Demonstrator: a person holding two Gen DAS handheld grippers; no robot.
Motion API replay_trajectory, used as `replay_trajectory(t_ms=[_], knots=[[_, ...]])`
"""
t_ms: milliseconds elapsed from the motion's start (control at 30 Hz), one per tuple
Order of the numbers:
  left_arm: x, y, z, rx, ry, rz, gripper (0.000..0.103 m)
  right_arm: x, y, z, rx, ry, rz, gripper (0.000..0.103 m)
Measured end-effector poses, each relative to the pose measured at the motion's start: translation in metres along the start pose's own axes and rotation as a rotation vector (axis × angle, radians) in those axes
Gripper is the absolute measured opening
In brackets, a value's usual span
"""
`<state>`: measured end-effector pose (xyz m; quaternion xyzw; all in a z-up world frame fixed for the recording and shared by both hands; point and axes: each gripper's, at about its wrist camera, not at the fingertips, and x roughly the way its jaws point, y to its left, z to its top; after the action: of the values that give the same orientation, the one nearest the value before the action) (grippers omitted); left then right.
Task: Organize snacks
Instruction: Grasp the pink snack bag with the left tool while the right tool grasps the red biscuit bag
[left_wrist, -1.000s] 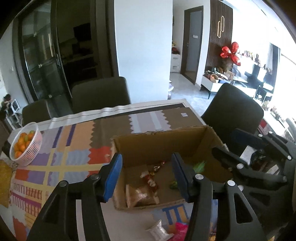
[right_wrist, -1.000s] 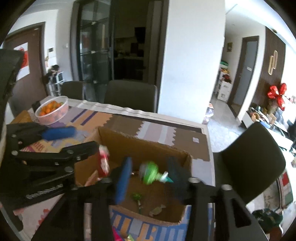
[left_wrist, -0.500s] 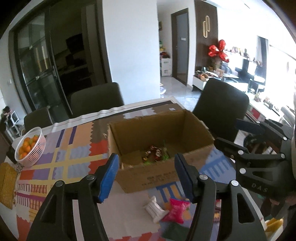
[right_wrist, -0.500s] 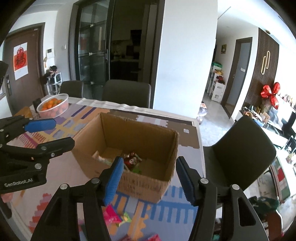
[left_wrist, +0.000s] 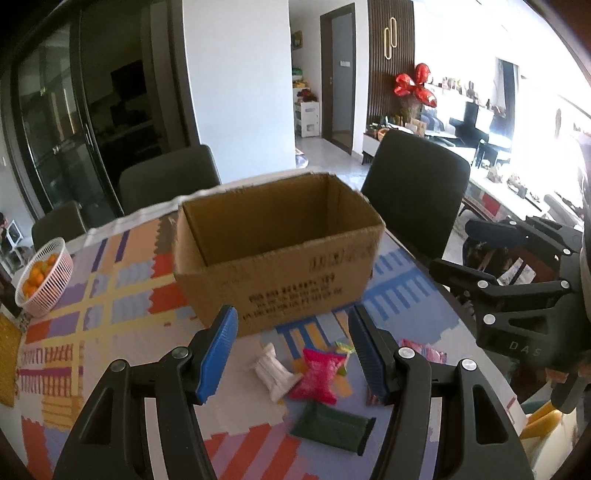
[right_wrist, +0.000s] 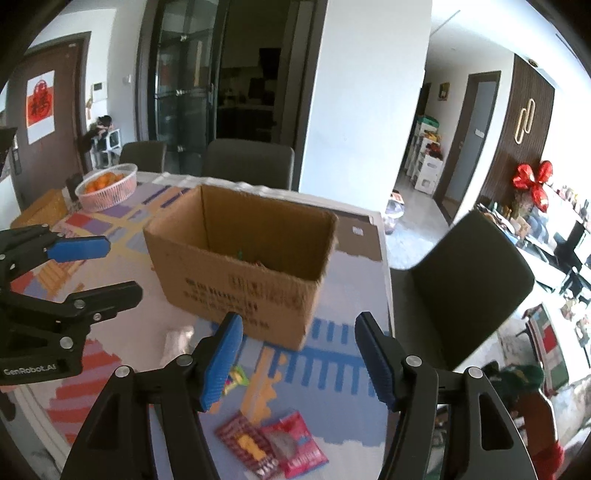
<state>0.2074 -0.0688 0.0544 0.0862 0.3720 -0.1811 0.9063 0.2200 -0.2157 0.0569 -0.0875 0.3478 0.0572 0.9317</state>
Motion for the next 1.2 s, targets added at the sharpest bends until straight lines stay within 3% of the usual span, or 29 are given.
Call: replay_trajectory(t_ms=[567,1200], knots=[[0.020,-0.027,-0.048,0.037,0.097,0.004,0.062,0.011,-0.009,-0.082,0.079,0.155,0.012,0.064],[0.102,-0.028,-0.068,0.125,0.303,-0.071,0.053,0.073,0.001,-0.120,0.038,0.380,0.061,0.064]])
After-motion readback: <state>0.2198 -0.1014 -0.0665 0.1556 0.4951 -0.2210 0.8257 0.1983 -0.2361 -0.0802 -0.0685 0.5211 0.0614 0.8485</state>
